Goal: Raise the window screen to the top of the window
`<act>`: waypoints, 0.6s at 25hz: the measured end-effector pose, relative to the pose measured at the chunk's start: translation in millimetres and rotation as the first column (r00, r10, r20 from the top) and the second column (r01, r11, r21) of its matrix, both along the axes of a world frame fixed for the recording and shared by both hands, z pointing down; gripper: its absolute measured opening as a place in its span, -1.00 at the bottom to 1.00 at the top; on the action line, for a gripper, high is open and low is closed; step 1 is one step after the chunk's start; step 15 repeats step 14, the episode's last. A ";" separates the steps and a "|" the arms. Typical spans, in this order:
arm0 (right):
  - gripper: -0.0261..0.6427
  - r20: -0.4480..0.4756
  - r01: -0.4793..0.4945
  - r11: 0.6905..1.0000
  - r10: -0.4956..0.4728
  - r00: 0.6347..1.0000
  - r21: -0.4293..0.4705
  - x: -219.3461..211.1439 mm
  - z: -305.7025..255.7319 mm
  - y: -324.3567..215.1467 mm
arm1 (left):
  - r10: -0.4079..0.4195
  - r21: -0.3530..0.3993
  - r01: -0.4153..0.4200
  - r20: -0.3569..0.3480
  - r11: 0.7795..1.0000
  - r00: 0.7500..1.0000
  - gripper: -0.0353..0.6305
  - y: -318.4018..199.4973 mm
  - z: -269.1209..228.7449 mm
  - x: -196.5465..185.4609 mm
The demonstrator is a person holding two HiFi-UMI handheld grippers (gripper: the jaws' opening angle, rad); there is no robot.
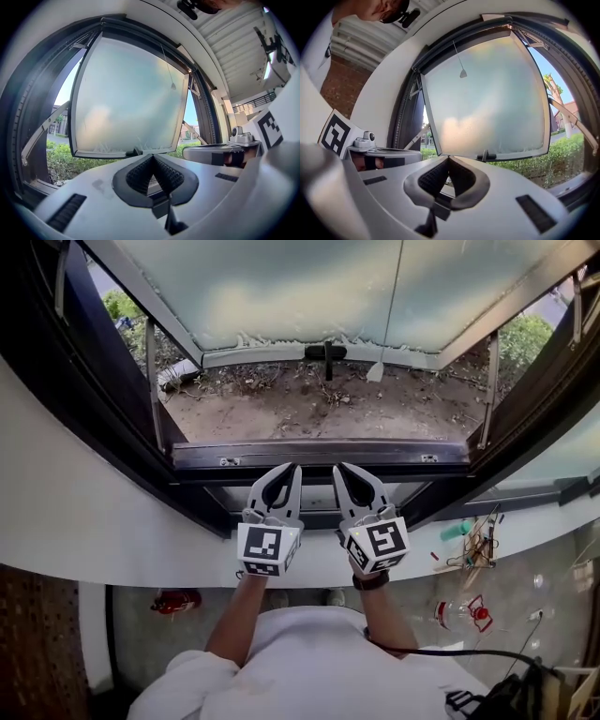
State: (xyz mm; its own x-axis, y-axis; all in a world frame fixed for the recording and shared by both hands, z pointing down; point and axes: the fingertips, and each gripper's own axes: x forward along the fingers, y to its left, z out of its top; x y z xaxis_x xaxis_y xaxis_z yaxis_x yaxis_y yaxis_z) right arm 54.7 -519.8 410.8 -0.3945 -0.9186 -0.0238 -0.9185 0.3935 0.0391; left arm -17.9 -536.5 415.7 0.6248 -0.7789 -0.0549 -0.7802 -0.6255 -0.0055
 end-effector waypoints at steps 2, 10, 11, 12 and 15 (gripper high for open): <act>-0.91 0.003 -0.010 1.000 0.010 1.000 -0.004 3.0 1.9 -1.1 | 0.001 -0.004 -0.001 -0.003 1.000 1.000 -0.89 0.3 1.8 -0.8; -0.91 -0.007 -0.033 0.999 0.033 0.999 0.017 8.3 -4.7 -3.3 | 0.003 -0.005 -0.003 -0.015 1.000 1.000 -0.89 -2.7 0.2 -5.6; -0.91 -0.008 -0.034 0.999 0.034 0.999 0.019 8.5 -5.4 -3.2 | 0.004 -0.005 -0.004 -0.016 1.000 1.000 -0.89 -2.5 0.0 -5.7; -0.91 -0.009 -0.035 0.999 0.035 0.999 0.020 8.8 -6.1 -3.1 | 0.005 -0.005 -0.006 -0.016 1.000 1.000 -0.89 -2.3 -0.2 -5.8; -0.91 -0.011 -0.037 0.999 0.038 0.999 0.022 9.4 -7.6 -3.0 | 0.008 -0.004 -0.008 -0.018 1.000 1.000 -0.89 -2.0 -0.8 -6.2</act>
